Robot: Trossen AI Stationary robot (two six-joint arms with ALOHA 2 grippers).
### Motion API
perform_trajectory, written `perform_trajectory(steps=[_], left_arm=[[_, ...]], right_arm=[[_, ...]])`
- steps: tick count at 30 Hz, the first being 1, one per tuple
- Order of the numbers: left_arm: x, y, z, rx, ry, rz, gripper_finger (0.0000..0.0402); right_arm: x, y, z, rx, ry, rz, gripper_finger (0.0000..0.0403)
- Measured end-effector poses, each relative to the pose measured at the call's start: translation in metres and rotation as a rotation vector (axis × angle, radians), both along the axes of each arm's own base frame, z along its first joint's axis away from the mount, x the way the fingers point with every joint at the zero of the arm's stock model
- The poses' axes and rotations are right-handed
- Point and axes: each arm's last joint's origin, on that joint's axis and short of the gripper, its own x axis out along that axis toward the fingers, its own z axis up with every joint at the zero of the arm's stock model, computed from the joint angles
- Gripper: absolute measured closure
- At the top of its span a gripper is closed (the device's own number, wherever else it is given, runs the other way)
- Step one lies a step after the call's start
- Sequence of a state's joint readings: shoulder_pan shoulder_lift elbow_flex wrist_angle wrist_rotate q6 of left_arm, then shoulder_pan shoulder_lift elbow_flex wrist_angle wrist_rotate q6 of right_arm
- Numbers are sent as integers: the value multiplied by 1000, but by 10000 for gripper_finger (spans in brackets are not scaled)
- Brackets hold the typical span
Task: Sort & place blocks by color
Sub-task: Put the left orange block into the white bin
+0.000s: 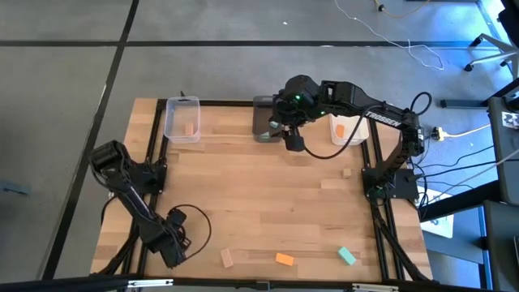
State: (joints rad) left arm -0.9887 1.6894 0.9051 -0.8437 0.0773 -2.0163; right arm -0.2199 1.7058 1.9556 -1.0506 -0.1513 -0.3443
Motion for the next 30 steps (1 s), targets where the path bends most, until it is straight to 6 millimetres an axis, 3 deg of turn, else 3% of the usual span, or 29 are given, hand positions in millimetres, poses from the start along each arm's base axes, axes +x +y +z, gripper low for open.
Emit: perform_trajectory(steps=[19, 30], left_arm=[[0, 0, -1, 4, -5, -37, 226], [0, 1, -1, 6, -1, -31, 277]], right_arm=[[0, 0, 0, -1, -2, -1, 158], [0, 0, 0, -1, -2, -1, 158]])
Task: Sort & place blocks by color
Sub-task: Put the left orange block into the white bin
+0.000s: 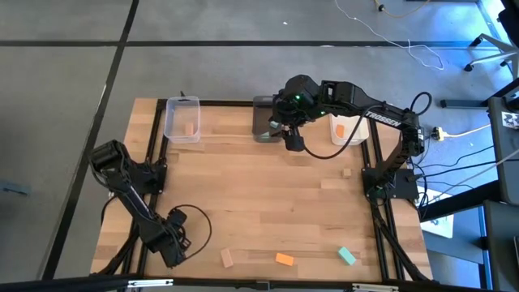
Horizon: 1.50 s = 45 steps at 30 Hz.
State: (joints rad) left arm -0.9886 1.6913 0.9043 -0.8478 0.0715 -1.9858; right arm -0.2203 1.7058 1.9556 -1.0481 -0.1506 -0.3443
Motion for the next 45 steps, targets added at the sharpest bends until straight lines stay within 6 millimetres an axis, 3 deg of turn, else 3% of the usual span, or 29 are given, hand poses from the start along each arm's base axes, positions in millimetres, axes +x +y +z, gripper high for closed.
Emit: perform_trajectory(steps=[6, 12, 19, 26, 35, 45], left_arm=[[4, 0, 6, -9, -17, 8, 277], [13, 13, 35, -21, -165, 50, 277], [29, 52, 70, 3, -305, 47, 277], [50, 104, 103, 77, -520, -30, 277], [73, 159, 153, 171, -931, -145, 277], [86, 193, 209, 272, -1432, -257, 277]], right_arm=[[0, 0, 0, 0, -1, 0, 158], [-10, 8, 10, 10, -26, 29, 158], [-38, 17, 28, 11, -36, 44, 158], [-64, 22, 38, 31, -9, 31, 158], [-61, 23, 39, 33, -33, 36, 158], [-49, 22, 37, 69, -68, 54, 158]])
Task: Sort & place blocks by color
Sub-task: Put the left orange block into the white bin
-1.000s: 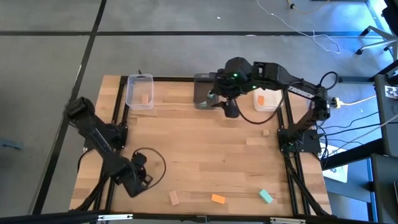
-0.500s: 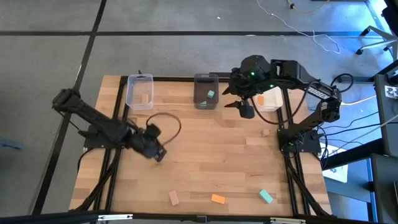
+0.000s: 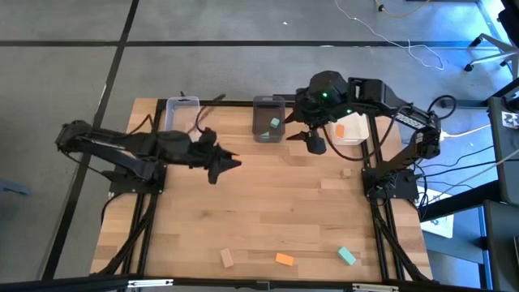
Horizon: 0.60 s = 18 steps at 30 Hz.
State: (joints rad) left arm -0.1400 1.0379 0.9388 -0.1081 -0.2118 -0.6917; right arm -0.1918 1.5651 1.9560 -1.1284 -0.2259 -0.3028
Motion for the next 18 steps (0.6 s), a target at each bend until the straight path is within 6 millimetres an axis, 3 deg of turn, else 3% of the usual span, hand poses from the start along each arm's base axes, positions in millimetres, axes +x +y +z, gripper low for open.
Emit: perform_trajectory(steps=[9, 18], left_arm=[[4, 14, 25, 110, -254, -38, 277], [5, 27, 32, 117, -331, 25, 277]], right_arm=[[26, 8, -5, -121, -99, 172, 158], [52, 29, 2, -385, -295, 298, 158]])
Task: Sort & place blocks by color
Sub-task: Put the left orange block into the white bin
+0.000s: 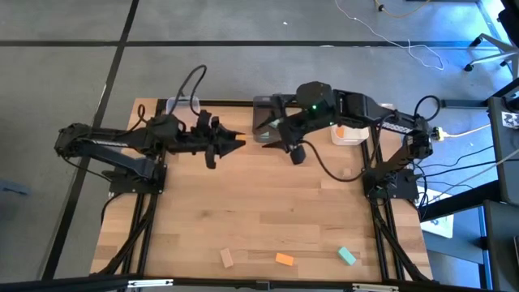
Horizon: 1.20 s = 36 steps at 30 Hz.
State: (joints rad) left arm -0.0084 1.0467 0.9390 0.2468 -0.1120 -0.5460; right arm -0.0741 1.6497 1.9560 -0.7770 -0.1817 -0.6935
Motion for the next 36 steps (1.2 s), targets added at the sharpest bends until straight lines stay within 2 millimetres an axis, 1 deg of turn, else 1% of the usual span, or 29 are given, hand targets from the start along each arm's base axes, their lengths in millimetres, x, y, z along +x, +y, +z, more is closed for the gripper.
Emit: perform_trajectory(steps=[2, 6, 8, 11, 21, 28, 36], left_arm=[[1, 1, 1, 2, -8, 7, 277], [0, 4, 2, 6, -27, 18, 278], [0, 4, 3, 13, -36, 20, 278], [0, 4, 3, 31, -33, 29, 278], [0, 5, 3, 33, -32, 39, 278], [0, 5, 3, 54, -31, 55, 278], [0, 5, 4, 55, -36, 55, 278]], right_arm=[[3, 3, 0, -71, -24, -18, 158], [11, 7, -1, -126, -53, 2, 158], [15, 8, -4, -129, -57, 9, 158], [17, 9, -6, -129, -45, 12, 158], [24, 11, -6, -131, -83, 8, 158], [29, 17, -9, -130, -90, 25, 158], [37, 18, -10, -131, -128, 23, 158]])
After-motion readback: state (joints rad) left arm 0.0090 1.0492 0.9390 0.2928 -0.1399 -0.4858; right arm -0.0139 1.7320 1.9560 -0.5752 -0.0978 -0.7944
